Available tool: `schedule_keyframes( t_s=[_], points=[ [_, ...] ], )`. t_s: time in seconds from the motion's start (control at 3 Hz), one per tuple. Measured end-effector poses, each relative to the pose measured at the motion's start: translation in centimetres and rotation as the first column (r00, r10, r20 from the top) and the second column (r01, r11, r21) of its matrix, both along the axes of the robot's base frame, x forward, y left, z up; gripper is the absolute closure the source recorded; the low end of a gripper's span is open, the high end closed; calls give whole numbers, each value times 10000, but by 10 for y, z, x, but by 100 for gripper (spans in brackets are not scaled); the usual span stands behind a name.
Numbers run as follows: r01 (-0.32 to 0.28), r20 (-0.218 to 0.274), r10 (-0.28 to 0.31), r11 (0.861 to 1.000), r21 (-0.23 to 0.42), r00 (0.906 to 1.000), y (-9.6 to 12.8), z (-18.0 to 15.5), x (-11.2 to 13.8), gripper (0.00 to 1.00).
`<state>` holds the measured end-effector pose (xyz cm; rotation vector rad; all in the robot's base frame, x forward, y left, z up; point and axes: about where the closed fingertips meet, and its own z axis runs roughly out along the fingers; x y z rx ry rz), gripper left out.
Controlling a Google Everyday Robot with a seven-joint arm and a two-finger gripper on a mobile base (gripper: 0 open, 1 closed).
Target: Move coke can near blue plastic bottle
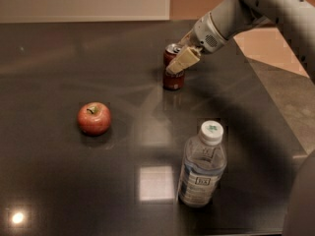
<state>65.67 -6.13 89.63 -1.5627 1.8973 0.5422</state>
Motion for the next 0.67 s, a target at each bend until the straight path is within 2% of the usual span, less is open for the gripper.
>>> schedule_keyframes(
  t_s=[0.33,0.67],
  points=[
    [-602,-202,610,9976,351,9979,-7,8,-18,87],
    [-1602,-348,1627,9850,634,9861,-20,19,-51,100]
  ],
)
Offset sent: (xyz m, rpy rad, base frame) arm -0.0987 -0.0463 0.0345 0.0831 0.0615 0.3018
